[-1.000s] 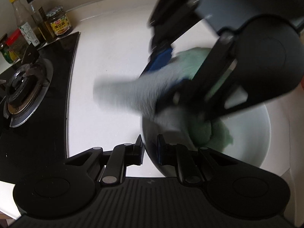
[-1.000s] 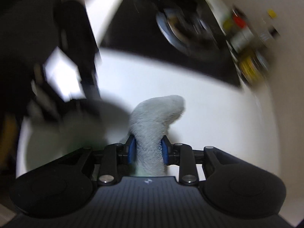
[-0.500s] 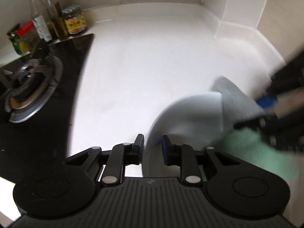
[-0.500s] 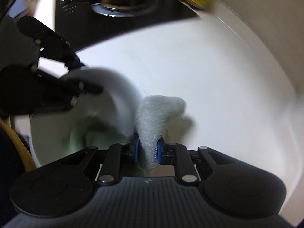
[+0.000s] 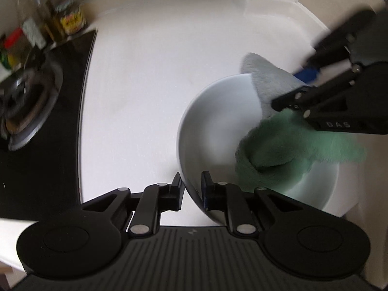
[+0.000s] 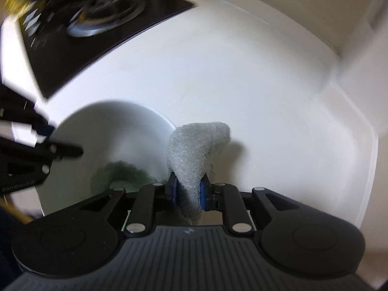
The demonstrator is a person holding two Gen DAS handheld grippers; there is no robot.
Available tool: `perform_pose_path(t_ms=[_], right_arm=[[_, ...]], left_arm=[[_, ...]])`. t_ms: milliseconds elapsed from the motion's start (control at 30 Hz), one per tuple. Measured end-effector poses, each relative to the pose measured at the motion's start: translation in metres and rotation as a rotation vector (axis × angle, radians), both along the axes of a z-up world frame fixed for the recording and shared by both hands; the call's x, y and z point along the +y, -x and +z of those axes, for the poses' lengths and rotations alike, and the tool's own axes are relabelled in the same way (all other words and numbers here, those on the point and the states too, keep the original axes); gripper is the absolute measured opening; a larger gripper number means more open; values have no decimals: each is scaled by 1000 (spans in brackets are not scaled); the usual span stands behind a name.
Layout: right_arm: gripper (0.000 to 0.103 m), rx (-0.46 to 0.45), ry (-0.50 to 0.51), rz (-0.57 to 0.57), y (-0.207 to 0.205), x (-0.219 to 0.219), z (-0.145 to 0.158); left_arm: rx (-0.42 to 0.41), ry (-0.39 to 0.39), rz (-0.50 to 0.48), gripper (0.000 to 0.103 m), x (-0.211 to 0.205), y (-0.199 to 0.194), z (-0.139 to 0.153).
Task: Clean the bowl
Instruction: 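Scrub the bowl's inside in circles with the cloth in the right gripper, then push the cloth deep into the bowl and wipe its bottom with the right gripper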
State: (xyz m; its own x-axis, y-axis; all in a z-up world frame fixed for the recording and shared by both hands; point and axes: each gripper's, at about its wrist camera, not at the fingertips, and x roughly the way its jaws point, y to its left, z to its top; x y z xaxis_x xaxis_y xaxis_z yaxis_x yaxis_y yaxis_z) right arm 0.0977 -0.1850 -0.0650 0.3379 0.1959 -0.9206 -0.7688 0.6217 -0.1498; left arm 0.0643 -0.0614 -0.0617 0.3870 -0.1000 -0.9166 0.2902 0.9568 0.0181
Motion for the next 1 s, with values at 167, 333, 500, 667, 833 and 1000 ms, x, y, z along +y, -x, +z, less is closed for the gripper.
perform_pose_path(t_ms=[167,333,500,667,833,1000], right_arm=[[21,-119,95,423,7,35,-3],[28,-81,10,667,1,66,-3],[27,-48,-113,454,-20,62,-6],[17,-37,-91,163,-24,21,-1],[16,-21,-131,-50,-3,-5,1],[17,-4,-170,-263,18,-31,3]], left_arm=[[-26,-14,-27,12,-3,-3,-2],[-81,-54,21,14,-3,-6,-4],[-128,-49,92,22,-1,-15,-5],[-153,-45,133,25,0,-29,-6],[-153,-19,149,30,-1,-35,-5],[-175,-25,135,36,-11,-39,-7]])
